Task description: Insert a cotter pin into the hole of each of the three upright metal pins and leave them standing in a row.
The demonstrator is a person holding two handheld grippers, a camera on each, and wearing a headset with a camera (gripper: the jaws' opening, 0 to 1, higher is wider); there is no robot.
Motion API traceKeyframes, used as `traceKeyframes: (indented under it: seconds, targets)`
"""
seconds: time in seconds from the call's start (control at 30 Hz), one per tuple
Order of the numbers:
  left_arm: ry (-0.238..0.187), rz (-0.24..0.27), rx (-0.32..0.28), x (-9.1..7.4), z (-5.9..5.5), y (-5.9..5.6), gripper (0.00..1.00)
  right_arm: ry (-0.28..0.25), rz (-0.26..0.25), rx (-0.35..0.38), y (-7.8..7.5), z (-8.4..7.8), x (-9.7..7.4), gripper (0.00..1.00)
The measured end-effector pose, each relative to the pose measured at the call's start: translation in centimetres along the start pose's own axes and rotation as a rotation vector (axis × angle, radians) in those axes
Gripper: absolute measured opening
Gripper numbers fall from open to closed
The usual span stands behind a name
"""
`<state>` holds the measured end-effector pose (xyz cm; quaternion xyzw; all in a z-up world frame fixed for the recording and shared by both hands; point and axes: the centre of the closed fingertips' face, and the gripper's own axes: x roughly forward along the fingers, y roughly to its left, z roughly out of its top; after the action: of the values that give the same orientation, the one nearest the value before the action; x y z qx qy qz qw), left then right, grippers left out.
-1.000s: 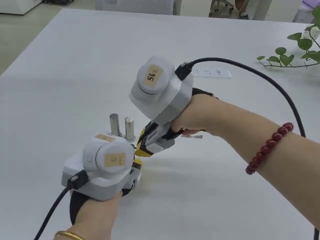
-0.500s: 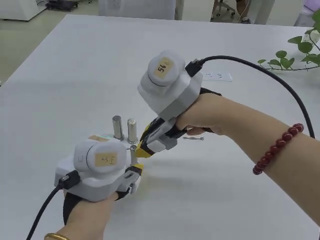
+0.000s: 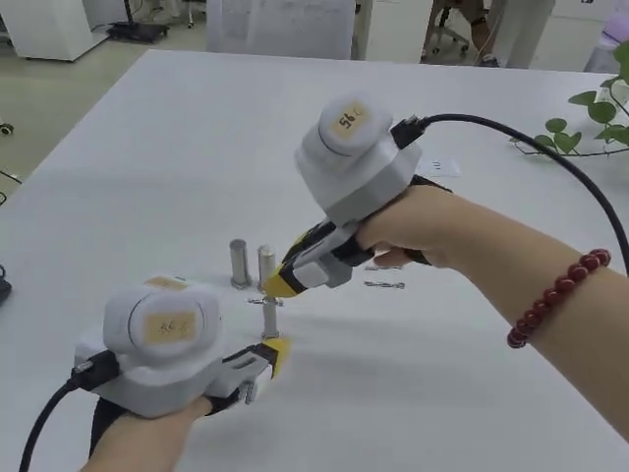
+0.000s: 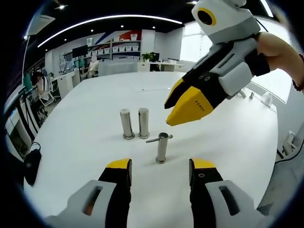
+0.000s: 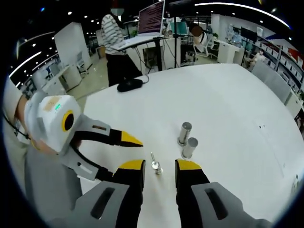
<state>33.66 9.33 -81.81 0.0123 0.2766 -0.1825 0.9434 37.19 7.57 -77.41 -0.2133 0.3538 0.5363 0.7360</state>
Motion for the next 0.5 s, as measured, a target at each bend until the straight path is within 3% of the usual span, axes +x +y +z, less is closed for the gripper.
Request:
traceKeyframes:
  seconds: [0.17, 0.5]
  targets:
    - [-0.019, -0.019, 0.036, -1.0, 0.4, -0.3, 0.52, -0.036, -0.027, 0.024, -0.7, 0.6, 0.0, 0.29]
    - [-0.056, -0.054, 0.053, -2.3, 1.1, -0.6, 0.64, -0.108, -0.064, 0.061, -2.2, 1.1, 1.1, 0.3]
